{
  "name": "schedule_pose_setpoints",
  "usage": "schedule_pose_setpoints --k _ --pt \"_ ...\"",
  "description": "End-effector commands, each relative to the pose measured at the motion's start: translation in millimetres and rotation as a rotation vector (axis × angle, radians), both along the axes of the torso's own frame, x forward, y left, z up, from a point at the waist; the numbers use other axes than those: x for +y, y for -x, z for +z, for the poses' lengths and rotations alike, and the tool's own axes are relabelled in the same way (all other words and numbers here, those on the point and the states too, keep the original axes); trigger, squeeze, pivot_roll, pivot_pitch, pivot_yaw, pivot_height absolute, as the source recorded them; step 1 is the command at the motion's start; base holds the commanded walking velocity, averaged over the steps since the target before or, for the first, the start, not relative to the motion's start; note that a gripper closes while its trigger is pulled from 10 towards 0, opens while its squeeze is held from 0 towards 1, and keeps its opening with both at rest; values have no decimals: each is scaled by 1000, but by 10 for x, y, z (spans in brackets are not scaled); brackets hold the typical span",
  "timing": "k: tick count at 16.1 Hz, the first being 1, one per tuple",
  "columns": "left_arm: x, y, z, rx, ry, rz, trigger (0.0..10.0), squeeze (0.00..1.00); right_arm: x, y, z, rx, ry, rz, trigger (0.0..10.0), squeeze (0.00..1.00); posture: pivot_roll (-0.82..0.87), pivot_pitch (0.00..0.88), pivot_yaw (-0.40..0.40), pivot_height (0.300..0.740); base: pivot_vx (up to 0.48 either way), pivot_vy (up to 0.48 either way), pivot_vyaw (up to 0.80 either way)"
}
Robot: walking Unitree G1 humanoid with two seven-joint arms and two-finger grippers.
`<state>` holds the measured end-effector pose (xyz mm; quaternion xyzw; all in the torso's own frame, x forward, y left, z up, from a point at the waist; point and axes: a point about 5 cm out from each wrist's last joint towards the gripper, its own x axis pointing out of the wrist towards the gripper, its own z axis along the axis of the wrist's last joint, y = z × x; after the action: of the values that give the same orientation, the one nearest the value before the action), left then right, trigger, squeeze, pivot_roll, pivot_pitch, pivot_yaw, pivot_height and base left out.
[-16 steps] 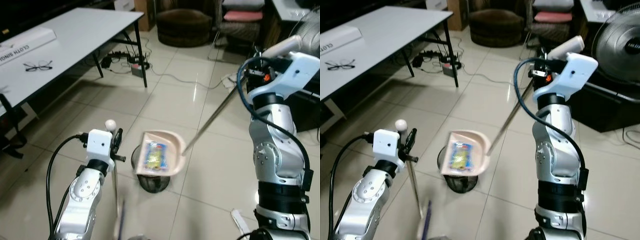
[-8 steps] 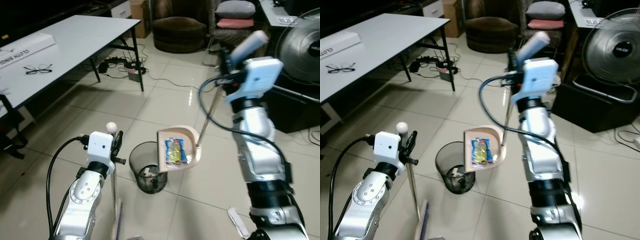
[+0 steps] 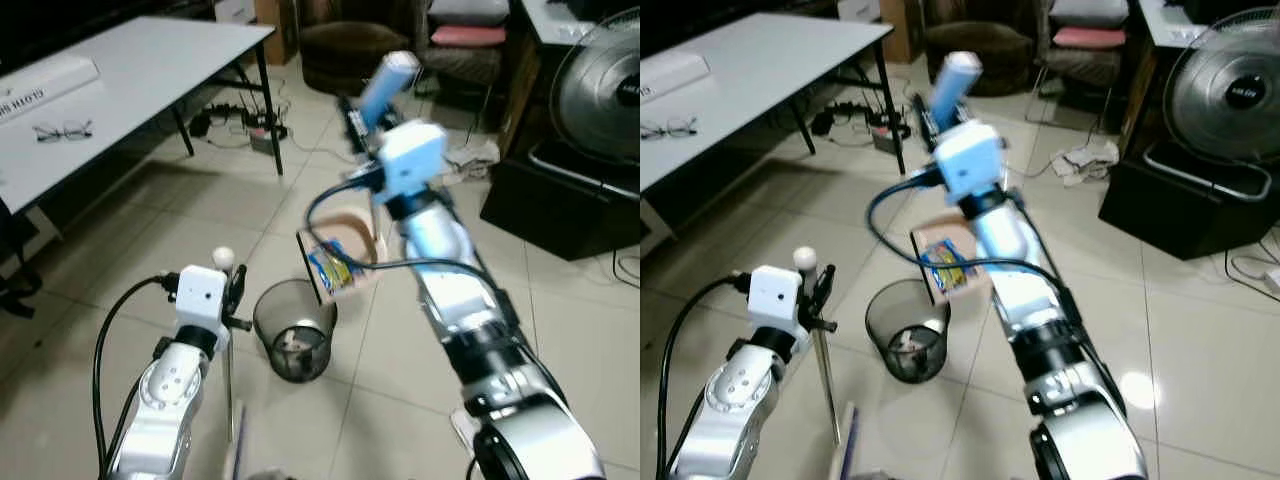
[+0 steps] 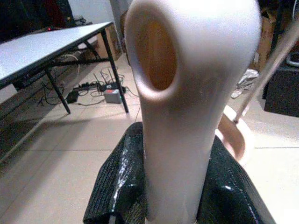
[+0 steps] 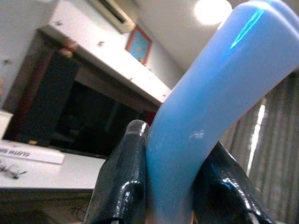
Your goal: Sweep floor
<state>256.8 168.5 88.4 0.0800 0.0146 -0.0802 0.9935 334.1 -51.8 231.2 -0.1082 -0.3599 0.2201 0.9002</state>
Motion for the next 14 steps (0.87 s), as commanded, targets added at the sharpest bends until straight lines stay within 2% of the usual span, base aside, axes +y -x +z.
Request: schedule_pose_setpoints --k 1,5,7,11,14 --pt "4 0 64 -23 -28 -1 10000 0 141 47 95 -87 41 64 10000 0 21 44 70 740 0 0 0" --pt "11 16 58 -22 -29 5 10000 0 356 162 -57 -112 120 189 10000 0 23 46 62 740 0 0 0" --pt "11 16 54 -21 -29 7 10000 0 380 189 -101 -119 128 207 10000 0 20 45 63 740 0 0 0" --pt "-6 6 44 -19 -31 -3 10000 0 410 218 -139 -170 187 239 10000 0 15 36 65 740 0 0 0" --pt "-9 0 42 -19 -32 -6 10000 0 483 289 -241 -171 246 296 10000 0 16 30 63 740 0 0 0"
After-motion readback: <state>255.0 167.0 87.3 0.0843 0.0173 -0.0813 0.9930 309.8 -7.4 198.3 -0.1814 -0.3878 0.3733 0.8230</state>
